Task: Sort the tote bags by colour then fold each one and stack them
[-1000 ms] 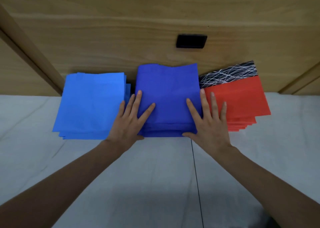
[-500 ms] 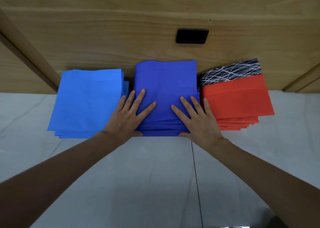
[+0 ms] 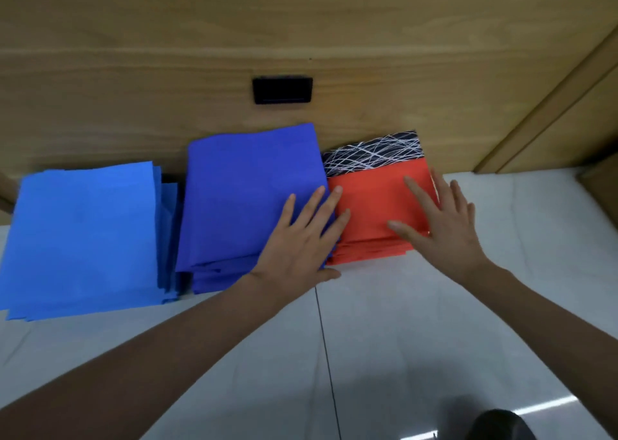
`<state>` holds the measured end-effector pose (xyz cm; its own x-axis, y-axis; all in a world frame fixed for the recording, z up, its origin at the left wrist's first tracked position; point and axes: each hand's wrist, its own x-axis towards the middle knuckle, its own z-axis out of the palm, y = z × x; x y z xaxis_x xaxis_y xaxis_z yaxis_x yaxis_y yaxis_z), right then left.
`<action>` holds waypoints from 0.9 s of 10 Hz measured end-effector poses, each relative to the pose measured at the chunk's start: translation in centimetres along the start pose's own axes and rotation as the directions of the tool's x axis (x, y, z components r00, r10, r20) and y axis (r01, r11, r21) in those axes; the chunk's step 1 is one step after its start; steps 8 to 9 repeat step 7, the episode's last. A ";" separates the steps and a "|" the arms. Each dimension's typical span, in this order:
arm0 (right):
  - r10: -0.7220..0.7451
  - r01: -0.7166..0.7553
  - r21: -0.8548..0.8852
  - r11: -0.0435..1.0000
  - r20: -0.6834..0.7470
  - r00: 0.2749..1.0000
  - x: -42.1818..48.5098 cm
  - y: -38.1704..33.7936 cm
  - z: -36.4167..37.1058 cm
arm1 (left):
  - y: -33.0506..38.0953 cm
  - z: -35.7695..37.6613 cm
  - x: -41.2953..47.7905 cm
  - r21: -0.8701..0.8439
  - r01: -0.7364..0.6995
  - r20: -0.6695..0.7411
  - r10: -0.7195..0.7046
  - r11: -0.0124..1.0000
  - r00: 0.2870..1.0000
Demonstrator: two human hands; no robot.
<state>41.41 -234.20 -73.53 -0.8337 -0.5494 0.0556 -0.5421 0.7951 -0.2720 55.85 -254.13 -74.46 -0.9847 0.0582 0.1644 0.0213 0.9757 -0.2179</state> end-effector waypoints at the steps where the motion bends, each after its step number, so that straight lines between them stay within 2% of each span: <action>1: 0.159 -0.190 0.284 0.940 0.129 0.979 0.8 1.2 1.9 | 0.1 2.3 0.3 0.019 0.022 0.071 -0.023 1.000 0.997; 2: 0.093 -0.191 0.561 0.806 0.199 0.976 1.7 0.6 3.9 | -0.4 3.8 -0.2 -0.036 0.051 0.018 -0.050 0.998 0.999; 3: 0.059 -0.165 0.588 0.792 0.195 0.979 2.3 -0.3 4.9 | -0.8 4.4 -0.3 -0.045 0.008 -0.043 -0.010 0.999 0.999; 4: 0.054 -0.155 0.568 0.808 0.191 0.980 2.5 -0.2 4.4 | -0.8 3.8 0.0 -0.061 0.013 0.029 -0.011 0.998 1.000; 5: 0.089 -0.146 0.429 0.891 0.149 0.985 2.0 -0.5 2.3 | -0.7 3.2 -0.1 -0.119 0.017 0.107 -0.005 0.993 0.994; 6: 0.009 0.007 0.257 0.966 -0.063 0.998 1.4 -1.7 -0.1 | -1.2 0.6 -0.2 -0.279 0.032 0.031 -0.025 0.960 0.999; 7: -0.087 0.119 0.307 0.944 -0.118 0.989 0.9 -4.8 -2.2 | -2.7 -3.3 -0.5 -0.417 0.045 -0.087 -0.090 0.908 0.992; 9: -0.087 0.119 0.307 0.944 -0.118 0.989 0.9 -4.8 -2.2 | -2.7 -3.3 -0.5 -0.417 0.045 -0.087 -0.090 0.908 0.992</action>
